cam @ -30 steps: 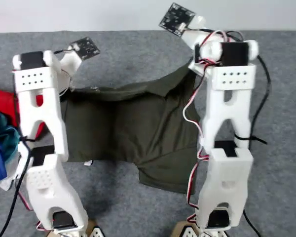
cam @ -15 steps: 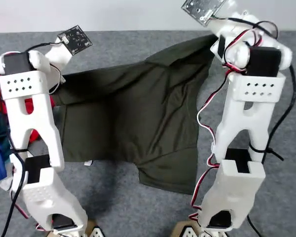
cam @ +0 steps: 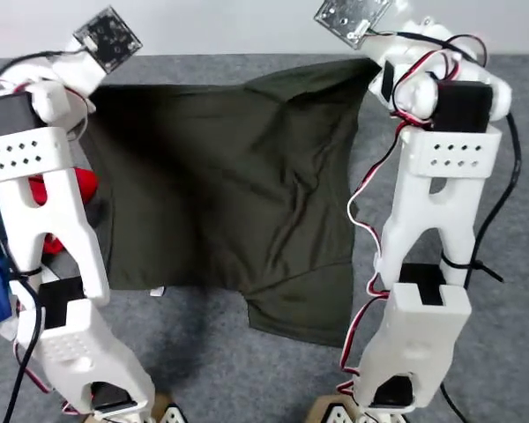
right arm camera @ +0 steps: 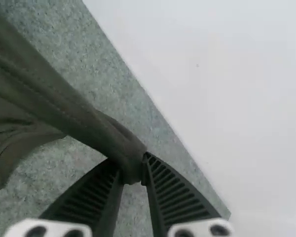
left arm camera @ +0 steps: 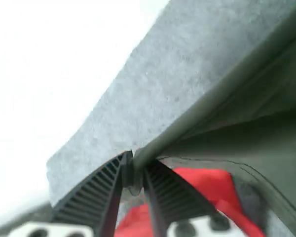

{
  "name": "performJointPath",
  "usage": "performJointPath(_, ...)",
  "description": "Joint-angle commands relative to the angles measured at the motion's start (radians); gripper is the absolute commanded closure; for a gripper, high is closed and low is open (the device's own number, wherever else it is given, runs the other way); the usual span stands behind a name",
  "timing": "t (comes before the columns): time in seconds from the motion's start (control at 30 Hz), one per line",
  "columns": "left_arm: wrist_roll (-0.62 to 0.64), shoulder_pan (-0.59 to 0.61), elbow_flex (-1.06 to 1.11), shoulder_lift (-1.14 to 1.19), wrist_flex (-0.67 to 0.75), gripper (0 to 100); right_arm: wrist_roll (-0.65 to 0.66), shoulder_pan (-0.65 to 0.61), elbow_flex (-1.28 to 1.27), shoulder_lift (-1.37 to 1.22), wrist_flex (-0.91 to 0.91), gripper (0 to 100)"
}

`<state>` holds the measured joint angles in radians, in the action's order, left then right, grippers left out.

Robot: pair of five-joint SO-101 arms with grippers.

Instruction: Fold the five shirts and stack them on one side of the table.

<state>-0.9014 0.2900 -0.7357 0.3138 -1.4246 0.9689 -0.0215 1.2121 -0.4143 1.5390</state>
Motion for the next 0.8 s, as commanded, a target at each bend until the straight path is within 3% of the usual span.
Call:
performJointPath(0.0,-0.005,-0.014,-0.056,-0.028,0.037,99,0.006,-0.005,0.017,0.002,-0.024,98.8)
performJointPath(0.17,-0.005,-0.018,-0.090,-0.015,0.074,99,0.006,-0.002,0.017,0.001,-0.021,98.8)
performJointPath(0.33,-0.052,-0.028,-0.071,-0.011,-0.118,99,0.008,-0.010,0.018,0.004,0.010,98.8)
performJointPath(0.5,-0.057,-0.023,-0.016,-0.011,-0.302,99,0.011,-0.007,0.069,0.001,0.173,98.8)
performJointPath(0.77,-0.064,-0.026,0.265,-0.020,-0.330,99,0.009,0.019,0.028,0.044,0.259,98.8)
